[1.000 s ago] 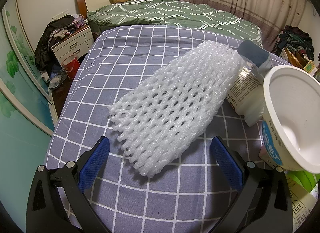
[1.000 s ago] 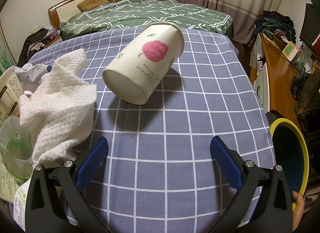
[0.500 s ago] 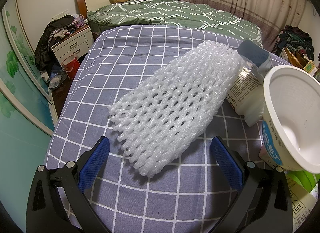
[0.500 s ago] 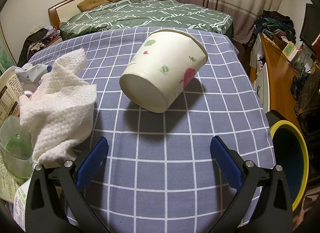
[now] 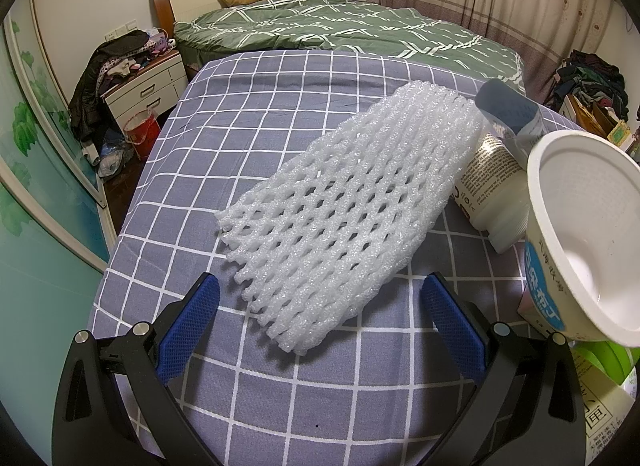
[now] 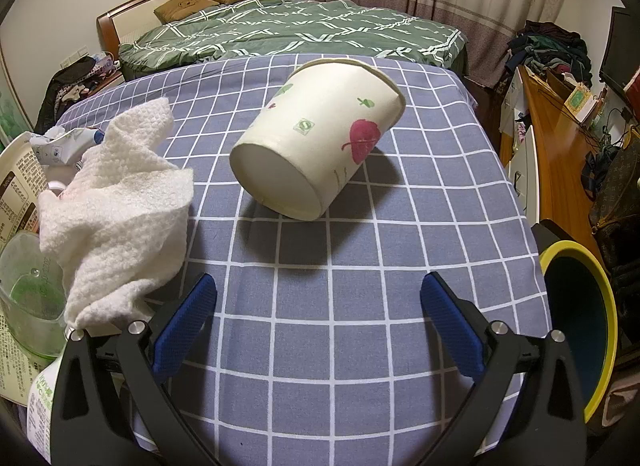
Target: Collect trash
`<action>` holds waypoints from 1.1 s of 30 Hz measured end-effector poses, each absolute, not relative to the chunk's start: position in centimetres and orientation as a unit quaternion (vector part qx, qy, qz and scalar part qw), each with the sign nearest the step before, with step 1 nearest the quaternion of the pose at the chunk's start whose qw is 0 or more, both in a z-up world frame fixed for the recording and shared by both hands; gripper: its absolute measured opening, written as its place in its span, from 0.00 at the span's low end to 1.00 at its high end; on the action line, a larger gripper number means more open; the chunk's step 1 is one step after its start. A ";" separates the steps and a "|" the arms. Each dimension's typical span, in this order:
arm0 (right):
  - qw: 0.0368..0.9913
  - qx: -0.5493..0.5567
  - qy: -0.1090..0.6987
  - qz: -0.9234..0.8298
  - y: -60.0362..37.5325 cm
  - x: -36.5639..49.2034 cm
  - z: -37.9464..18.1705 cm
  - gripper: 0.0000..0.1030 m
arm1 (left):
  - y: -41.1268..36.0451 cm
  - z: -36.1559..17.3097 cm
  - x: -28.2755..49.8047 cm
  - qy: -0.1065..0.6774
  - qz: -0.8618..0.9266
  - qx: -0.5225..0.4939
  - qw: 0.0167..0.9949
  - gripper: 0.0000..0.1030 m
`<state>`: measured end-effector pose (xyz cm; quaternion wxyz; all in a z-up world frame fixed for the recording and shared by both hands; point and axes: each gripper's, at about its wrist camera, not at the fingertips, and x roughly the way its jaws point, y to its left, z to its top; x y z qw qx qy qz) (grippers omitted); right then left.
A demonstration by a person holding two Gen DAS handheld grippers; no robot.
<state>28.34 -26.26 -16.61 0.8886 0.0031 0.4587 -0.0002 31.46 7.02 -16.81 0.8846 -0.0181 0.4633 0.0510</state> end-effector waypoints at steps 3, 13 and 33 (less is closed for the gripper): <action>0.889 0.004 0.459 0.000 -26.4 28.3 -16.6 0.95 | 6.9 -16.8 31.5 0.463 0.050 -0.019 0.885 0.97; 0.890 0.000 0.454 0.035 -29.4 25.4 -16.4 0.94 | 7.3 -15.7 28.3 0.440 0.049 -0.008 0.896 0.96; 0.955 0.063 0.289 0.010 -33.4 5.3 -6.8 0.94 | 9.5 -6.1 12.3 0.313 0.077 -0.043 0.946 0.96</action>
